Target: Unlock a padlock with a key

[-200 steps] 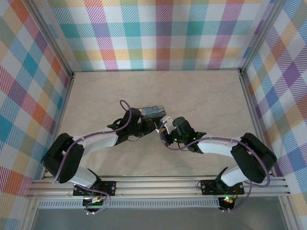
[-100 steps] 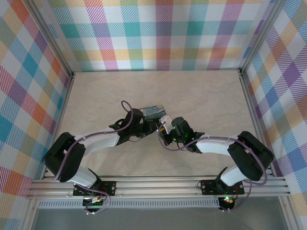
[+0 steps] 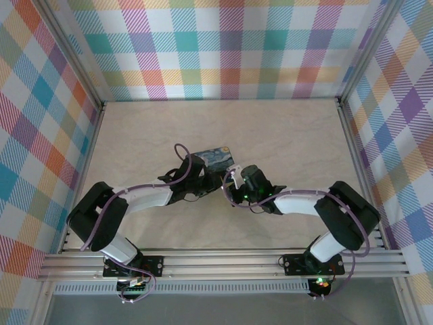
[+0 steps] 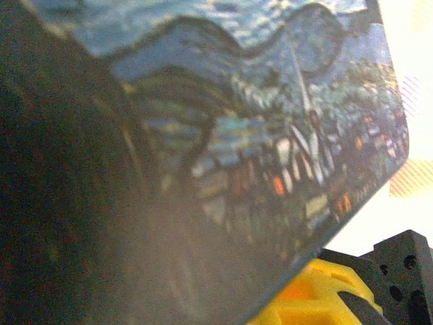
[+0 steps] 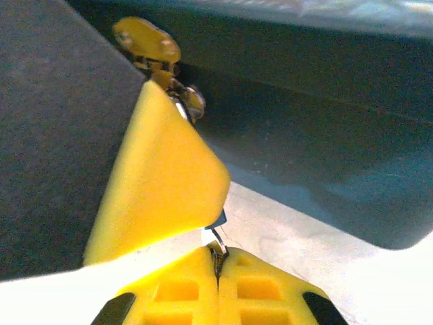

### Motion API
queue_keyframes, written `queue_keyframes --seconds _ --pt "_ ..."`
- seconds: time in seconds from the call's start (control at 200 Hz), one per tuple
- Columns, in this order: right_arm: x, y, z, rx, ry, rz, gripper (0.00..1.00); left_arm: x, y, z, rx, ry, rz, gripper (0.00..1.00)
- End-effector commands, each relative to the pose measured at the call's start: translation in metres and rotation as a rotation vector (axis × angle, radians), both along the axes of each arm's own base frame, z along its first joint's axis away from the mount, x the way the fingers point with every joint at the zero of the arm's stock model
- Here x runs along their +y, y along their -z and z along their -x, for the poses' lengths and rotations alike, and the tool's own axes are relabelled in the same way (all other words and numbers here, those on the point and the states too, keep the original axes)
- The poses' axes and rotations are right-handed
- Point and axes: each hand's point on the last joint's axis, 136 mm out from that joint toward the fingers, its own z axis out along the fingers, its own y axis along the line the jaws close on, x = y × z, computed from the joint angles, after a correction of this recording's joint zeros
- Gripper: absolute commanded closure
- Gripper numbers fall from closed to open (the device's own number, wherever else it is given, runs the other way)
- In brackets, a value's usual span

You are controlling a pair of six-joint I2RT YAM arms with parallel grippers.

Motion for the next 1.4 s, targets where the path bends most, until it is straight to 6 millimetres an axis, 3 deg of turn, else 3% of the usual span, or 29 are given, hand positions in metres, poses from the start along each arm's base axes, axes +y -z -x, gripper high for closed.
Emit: queue_keyframes --seconds 0.0,0.12,0.265,0.48,0.66,0.86,1.185,1.395 --pt "0.029 -0.018 0.001 0.090 -0.025 -0.132 1.00 -0.017 -0.001 0.010 0.012 0.065 0.067 0.87" --pt "0.029 -0.004 0.003 0.154 -0.007 -0.107 1.00 -0.013 0.007 0.008 0.016 0.050 0.070 0.82" --pt "0.028 0.003 0.002 0.201 0.017 -0.066 1.00 -0.007 0.009 0.007 0.021 0.027 0.086 0.67" --pt "0.028 0.014 0.008 0.286 0.022 -0.033 1.00 0.010 -0.010 0.004 -0.016 -0.015 0.118 0.41" --pt "0.034 0.007 0.011 0.325 0.016 -0.065 1.00 0.040 -0.027 0.006 -0.047 -0.091 0.152 0.28" --pt "0.041 -0.001 0.011 0.388 0.049 -0.136 1.00 0.067 -0.024 0.011 -0.034 -0.208 0.240 0.29" --pt "0.051 -0.013 0.010 0.497 0.107 -0.230 1.00 0.057 -0.016 0.010 0.018 -0.245 0.371 0.46" --pt "0.055 -0.016 0.010 0.529 0.111 -0.256 1.00 0.049 -0.008 0.007 0.032 -0.246 0.377 0.50"
